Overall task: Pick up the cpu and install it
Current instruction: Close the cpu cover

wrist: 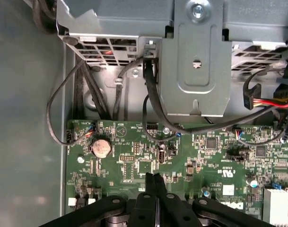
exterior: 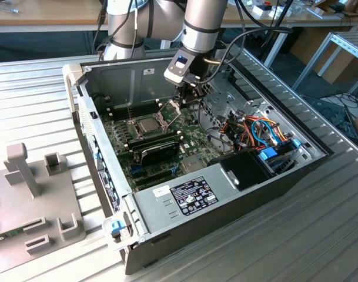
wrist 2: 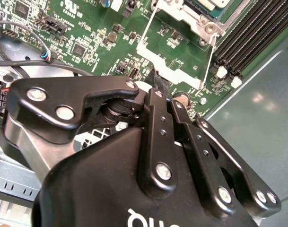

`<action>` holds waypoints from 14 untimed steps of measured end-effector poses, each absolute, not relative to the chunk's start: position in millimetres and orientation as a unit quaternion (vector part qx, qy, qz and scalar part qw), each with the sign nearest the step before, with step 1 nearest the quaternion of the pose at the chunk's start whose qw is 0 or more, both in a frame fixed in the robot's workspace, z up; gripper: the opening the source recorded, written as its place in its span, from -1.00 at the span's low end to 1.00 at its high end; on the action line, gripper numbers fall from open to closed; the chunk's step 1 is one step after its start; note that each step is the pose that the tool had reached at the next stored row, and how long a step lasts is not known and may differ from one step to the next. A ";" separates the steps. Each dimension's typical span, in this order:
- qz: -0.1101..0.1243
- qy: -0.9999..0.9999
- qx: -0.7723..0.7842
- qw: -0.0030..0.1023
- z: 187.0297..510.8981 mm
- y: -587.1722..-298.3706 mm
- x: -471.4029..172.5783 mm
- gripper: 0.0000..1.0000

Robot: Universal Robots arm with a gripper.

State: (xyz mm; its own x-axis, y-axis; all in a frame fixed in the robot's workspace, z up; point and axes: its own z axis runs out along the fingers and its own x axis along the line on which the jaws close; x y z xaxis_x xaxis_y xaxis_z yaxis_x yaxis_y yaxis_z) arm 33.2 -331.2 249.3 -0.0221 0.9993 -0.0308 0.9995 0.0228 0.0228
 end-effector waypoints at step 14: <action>-0.002 0.715 0.699 0.019 249.2 -331.2 -1.2 -0.79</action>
State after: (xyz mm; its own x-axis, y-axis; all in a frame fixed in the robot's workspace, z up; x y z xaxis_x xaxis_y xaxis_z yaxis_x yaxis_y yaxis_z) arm -1.2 -331.2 249.2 -0.0213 0.9993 -0.0303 0.9995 0.0220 0.0236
